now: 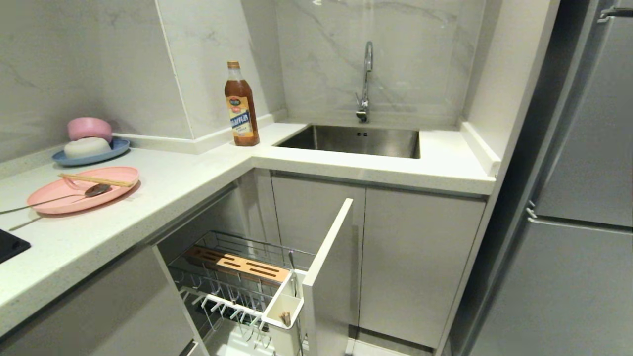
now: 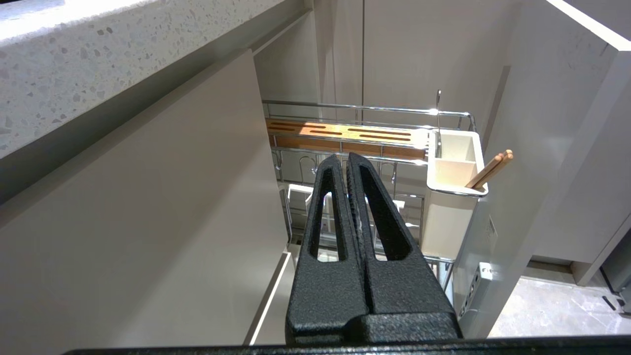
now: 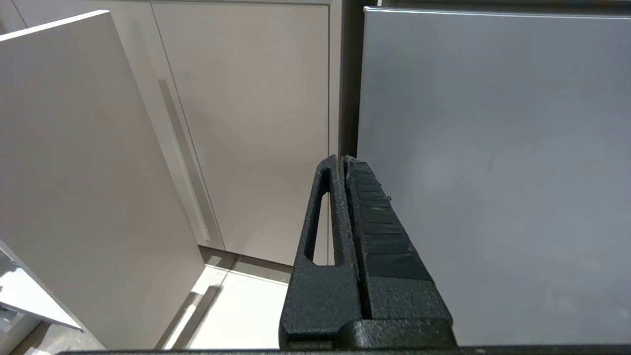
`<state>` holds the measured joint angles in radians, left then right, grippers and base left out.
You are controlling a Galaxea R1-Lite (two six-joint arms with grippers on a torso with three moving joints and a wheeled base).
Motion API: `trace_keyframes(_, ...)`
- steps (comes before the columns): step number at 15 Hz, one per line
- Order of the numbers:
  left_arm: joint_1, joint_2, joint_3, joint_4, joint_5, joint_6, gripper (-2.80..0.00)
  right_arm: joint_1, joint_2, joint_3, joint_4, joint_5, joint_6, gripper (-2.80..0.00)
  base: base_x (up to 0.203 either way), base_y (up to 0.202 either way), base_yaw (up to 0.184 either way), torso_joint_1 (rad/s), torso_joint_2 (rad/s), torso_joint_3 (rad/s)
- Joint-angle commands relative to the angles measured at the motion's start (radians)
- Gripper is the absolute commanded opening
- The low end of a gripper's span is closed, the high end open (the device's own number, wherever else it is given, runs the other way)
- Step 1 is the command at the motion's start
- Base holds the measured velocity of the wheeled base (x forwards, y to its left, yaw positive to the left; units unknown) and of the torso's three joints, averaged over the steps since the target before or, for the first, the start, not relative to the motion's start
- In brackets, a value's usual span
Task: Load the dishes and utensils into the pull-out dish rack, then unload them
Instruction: Pick up the bowl and place it in the cupboard
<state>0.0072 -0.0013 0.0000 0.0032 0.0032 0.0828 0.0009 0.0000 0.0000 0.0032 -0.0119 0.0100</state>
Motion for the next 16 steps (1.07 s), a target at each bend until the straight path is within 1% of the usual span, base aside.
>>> trace_keyframes(1,0.0,0.0,0.0,-0.002,0.001,0.002,-2.8,0.0,0.0,0.002,0.0,0.0,0.0,-2.8,0.0,0.0,0.0,0.0,0.0,0.0)
trace_keyframes(4,0.0,0.0,0.0,-0.002,0.001,0.002,-2.8,-0.001,0.0,0.002,0.0,0.0,0.0,-2.8,0.0,0.0,0.0,0.003,0.0,-0.131)
trace_keyframes(16,0.0,0.0,0.0,-0.002,0.0,0.0,-2.8,0.001,0.0,0.002,0.0,0.0,0.001,-2.8,0.0,0.0,0.0,0.003,0.01,-0.198)
